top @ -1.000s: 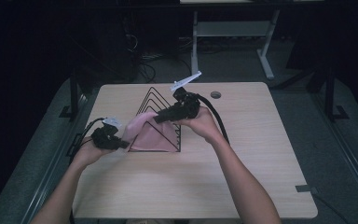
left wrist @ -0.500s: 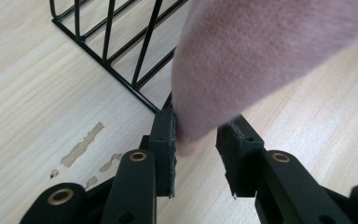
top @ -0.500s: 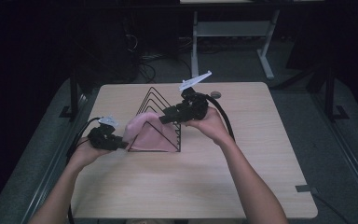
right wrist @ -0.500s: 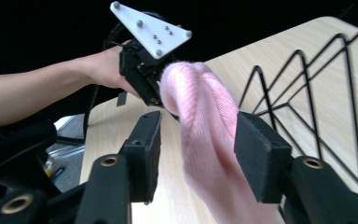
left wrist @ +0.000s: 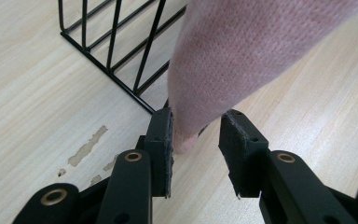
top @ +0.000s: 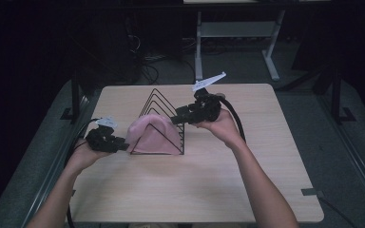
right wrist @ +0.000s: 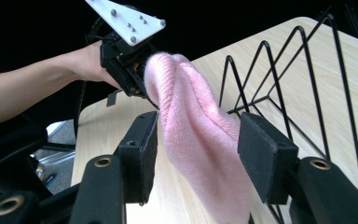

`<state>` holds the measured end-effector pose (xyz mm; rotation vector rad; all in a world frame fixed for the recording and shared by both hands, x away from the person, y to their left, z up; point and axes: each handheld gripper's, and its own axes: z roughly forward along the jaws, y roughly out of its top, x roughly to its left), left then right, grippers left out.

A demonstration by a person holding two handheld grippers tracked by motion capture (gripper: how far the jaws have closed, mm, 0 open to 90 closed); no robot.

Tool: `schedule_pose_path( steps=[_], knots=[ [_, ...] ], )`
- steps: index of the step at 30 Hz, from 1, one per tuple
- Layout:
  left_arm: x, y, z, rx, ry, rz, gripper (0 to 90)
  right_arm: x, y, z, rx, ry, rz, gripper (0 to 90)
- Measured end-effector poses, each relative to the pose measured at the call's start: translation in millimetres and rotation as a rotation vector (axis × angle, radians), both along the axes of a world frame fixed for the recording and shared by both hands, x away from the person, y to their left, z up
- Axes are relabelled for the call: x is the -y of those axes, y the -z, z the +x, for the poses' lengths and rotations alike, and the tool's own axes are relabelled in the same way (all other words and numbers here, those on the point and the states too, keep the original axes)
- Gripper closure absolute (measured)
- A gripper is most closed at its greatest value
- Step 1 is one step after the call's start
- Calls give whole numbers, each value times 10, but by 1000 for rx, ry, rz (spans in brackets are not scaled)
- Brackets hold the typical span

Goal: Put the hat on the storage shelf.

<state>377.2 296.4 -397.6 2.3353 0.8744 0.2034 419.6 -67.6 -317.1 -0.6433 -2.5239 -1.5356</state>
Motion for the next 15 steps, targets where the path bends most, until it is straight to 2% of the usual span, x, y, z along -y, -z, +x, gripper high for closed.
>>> schedule_pose_path(
  steps=[5,15],
  knots=[
    [-24,-53,-26,20,14,3,570,87,-14,13,1,23,-16,447],
    [-101,-74,-53,10,8,-15,497,329,13,20,-1,82,-32,381]
  ],
)
